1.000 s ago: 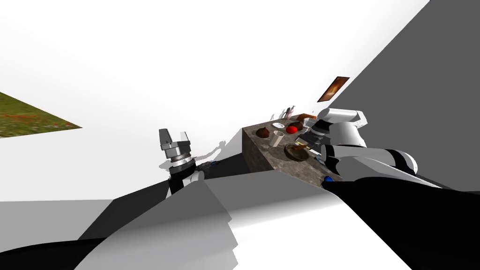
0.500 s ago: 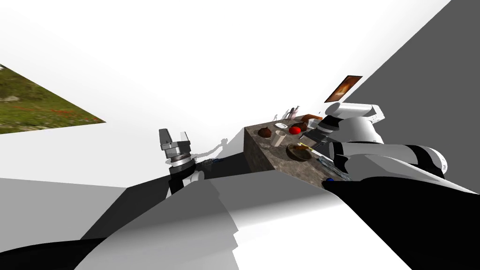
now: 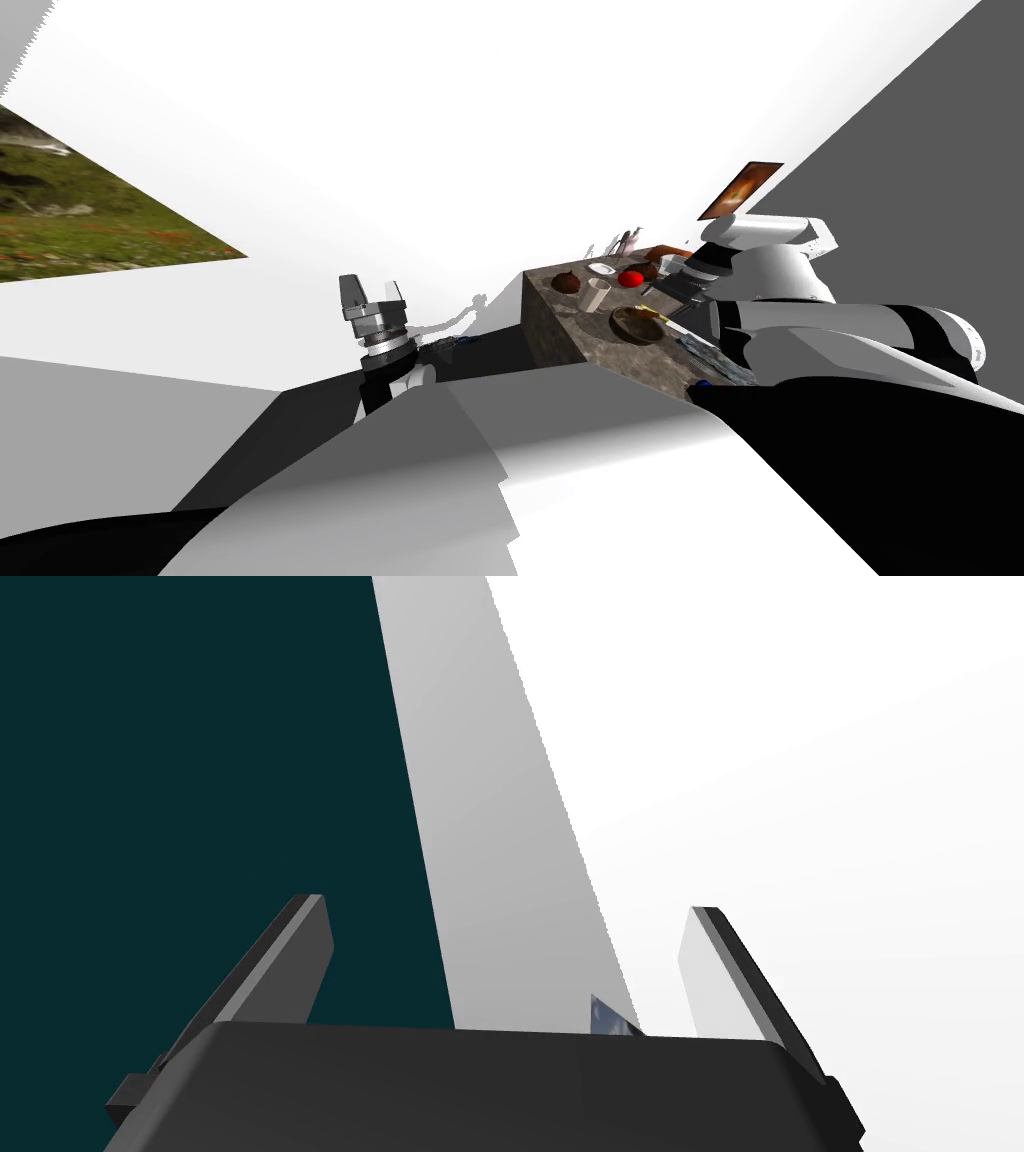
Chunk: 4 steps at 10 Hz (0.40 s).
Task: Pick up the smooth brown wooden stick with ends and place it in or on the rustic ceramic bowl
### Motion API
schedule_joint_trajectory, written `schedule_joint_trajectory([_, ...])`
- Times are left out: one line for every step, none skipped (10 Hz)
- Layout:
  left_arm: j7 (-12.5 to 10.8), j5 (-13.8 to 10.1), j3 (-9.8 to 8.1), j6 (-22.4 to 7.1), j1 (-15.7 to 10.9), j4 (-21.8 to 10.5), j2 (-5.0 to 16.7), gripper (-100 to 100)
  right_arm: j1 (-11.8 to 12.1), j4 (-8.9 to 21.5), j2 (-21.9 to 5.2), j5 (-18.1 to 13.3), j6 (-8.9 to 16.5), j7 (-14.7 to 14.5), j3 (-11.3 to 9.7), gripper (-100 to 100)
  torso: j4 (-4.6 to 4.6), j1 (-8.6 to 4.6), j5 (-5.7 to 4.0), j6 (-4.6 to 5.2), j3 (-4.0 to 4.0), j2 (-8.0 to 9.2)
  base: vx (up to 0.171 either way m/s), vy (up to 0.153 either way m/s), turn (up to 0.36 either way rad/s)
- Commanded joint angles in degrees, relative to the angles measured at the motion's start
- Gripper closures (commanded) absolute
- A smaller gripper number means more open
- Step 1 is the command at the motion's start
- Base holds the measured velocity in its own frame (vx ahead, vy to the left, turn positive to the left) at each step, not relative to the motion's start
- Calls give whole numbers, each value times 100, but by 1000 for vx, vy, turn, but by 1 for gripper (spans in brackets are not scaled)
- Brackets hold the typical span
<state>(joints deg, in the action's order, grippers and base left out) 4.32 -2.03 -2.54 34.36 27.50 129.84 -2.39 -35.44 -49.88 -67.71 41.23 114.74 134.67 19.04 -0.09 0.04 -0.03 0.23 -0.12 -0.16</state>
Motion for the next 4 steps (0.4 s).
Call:
schedule_joint_trajectory([0, 0, 0, 0, 0, 0, 0, 0, 0, 0, 0, 0, 0, 0, 0, 0, 0, 0, 0, 0, 0, 0, 0, 0, 0])
schedule_joint_trajectory([0, 0, 0, 0, 0, 0, 0, 0, 0, 0, 0, 0, 0, 0, 0, 0, 0, 0, 0, 0, -1, -1, 0, 0, 0])
schedule_joint_trajectory([0, 0, 0, 0, 0, 0, 0, 0, 0, 0, 0, 0, 0, 0, 0, 0, -1, 0, 0, 0, -1, -2, 0, 0, 0])
schedule_joint_trajectory([0, 0, 0, 0, 0, 0, 0, 0, 0, 0, 0, 0, 0, 0, 0, 0, -1, 0, 0, 0, -1, -2, 0, 0, 0])
